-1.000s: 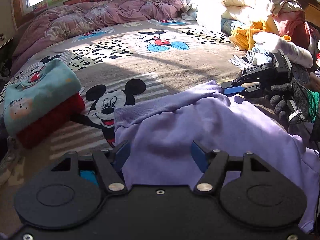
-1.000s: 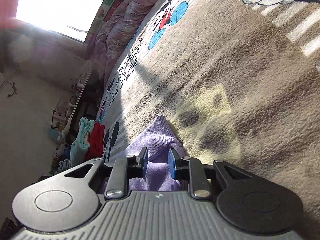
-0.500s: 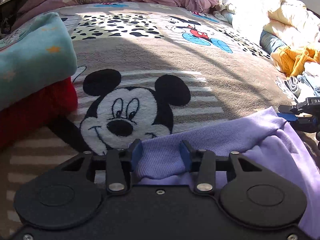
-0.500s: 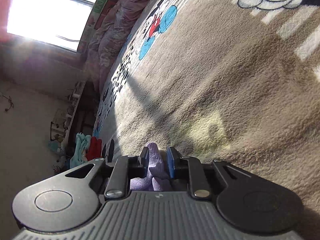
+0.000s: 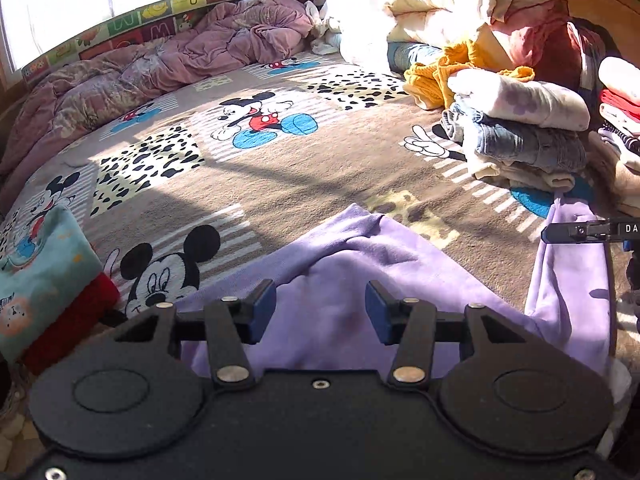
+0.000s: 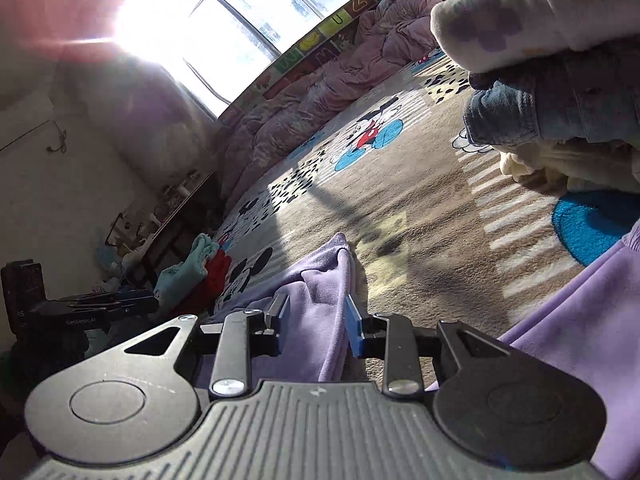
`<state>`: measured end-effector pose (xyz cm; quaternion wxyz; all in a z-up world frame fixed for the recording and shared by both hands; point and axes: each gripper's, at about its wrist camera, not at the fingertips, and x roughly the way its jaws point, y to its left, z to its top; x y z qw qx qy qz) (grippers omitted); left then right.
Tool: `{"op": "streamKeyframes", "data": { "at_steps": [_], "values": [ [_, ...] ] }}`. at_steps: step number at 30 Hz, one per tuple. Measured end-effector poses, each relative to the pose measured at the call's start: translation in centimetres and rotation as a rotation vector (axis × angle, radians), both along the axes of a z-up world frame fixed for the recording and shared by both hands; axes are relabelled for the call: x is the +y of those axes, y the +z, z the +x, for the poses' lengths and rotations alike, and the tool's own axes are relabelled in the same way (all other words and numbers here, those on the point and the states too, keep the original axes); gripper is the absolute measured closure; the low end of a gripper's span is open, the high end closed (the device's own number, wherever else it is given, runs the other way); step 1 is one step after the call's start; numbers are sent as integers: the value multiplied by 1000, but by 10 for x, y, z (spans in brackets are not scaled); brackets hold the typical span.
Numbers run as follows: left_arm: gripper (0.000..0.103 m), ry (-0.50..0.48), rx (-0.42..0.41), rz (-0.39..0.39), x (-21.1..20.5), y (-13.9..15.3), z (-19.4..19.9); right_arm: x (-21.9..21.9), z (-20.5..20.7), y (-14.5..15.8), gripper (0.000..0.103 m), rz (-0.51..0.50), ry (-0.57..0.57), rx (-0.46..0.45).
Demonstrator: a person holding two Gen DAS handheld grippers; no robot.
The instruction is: Fold clothes
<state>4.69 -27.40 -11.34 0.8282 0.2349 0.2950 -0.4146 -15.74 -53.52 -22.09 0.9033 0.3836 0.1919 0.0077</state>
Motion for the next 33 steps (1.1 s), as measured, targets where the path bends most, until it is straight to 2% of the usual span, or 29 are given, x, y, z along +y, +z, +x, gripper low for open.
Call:
{"op": "streamKeyframes", "data": {
  "at_steps": [4, 6, 9, 12, 15, 16, 18, 21, 23, 26, 27, 31, 33],
  "values": [
    [80, -141, -17, 74, -40, -33, -71, 4, -54, -29, 71, -14, -139, -1],
    [82, -155, -10, 77, -52, -42, -82, -1, -73, -37, 71, -21, -186, 5],
    [82, -168, 2, 76, -69, -55, -95, -20, -90, -34, 71, -67, -268, -7],
    [82, -189, 23, 66, -85, -65, -105, -43, -109, -36, 65, -81, -404, -8],
    [82, -217, 47, 54, -96, -72, -105, -71, -112, -50, 61, -23, -537, 40],
    [82, -223, 49, 63, -99, -77, -105, -80, -111, -55, 53, 16, -564, 47],
    [82, -234, 52, 80, -105, -87, -104, -99, -104, -67, 46, 80, -579, 53],
    [82, -219, 85, 73, -108, -97, -93, -119, -87, -76, 45, 139, -548, 19],
    [82, -208, 102, 69, -112, -102, -86, -126, -74, -80, 52, 142, -512, 37],
    [81, -192, 107, 64, -116, -106, -81, -129, -59, -84, 85, 146, -459, 50],
    [80, -188, 103, 62, -116, -107, -81, -129, -60, -84, 90, 144, -473, 47],
    [76, -170, 87, 53, -115, -111, -80, -131, -79, -82, 90, 180, -533, 8],
    [76, -158, 89, 44, -115, -112, -80, -129, -86, -83, 90, 160, -535, 36]
  ]
}}
